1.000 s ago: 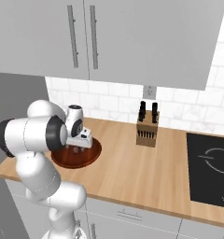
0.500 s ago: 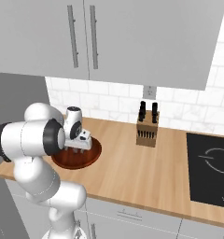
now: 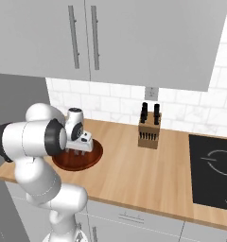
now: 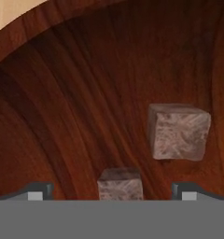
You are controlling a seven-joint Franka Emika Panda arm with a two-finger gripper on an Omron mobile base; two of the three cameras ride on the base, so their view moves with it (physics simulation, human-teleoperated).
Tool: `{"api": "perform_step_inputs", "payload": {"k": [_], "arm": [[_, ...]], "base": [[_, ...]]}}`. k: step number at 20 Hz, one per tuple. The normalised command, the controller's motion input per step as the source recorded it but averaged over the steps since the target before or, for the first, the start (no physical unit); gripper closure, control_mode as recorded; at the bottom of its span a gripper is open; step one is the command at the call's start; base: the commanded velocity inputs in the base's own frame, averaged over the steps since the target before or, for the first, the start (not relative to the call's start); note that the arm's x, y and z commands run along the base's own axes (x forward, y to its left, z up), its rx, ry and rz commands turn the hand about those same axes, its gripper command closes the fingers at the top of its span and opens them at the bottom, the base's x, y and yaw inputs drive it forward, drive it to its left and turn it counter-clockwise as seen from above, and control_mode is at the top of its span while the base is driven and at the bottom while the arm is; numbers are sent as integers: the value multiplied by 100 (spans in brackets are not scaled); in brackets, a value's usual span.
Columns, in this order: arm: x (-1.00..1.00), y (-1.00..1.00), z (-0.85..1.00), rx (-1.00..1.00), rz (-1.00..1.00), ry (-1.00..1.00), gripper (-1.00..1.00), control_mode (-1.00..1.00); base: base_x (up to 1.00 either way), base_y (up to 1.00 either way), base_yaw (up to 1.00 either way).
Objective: Grab a lemon wedge from the fridge and one ice cube from the ice bowl, and put them in the glass of lemonade.
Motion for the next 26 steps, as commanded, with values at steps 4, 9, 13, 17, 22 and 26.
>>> {"api": "perform_step_inputs", "payload": {"k": [4, 9, 13, 17, 22, 26], "arm": [[-9, 0, -1, 0, 0, 0, -100, -100], [-1, 0, 0, 0, 0, 0, -100, -100], [0, 0, 0, 0, 0, 0, -100, -100], [0, 0, 0, 0, 0, 0, 100, -100], [0, 0, 0, 0, 0, 1, 100, -100], [-1, 0, -12, 0, 0, 13, 100, -100]], "base": [[0, 0, 0], [0, 0, 0], [0, 0, 0], [0, 0, 0], [0, 0, 0], [0, 0, 0]]}}
